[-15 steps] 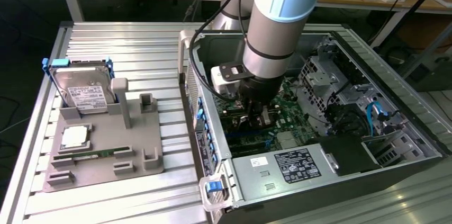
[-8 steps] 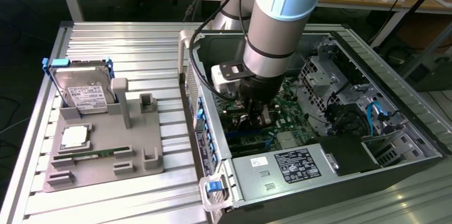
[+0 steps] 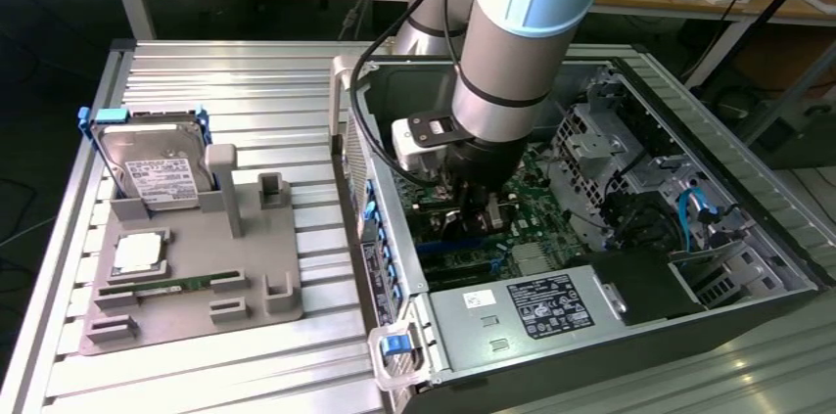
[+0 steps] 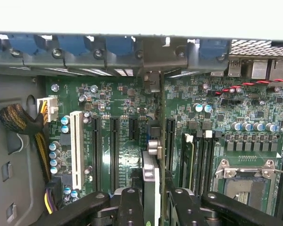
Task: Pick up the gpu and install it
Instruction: 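Insert the gpu into the slot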
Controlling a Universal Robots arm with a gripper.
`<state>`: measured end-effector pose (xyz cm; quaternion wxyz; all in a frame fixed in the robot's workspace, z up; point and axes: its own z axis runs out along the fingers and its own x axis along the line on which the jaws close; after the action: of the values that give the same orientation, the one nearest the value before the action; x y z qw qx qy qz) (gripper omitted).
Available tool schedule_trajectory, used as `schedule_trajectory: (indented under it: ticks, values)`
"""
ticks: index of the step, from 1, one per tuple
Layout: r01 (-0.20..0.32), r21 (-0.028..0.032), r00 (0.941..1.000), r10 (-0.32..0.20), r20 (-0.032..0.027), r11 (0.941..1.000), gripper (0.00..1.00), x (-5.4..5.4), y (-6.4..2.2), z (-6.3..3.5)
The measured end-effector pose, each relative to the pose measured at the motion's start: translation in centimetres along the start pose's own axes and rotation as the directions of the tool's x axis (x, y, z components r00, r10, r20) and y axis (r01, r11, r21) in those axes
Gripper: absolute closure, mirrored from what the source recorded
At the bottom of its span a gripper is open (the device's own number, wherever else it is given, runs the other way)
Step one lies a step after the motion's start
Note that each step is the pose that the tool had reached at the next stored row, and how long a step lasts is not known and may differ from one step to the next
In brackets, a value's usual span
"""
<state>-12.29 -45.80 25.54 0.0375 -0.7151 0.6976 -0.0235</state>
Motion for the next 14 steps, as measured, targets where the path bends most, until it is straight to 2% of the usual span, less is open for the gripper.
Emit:
schedule_trajectory:
  ticks: [14]
  values:
    - [0.0, -0.0005, 1.0, 0.0, -0.0006, 1.0, 0.73, 0.06, 0.08, 0.75]
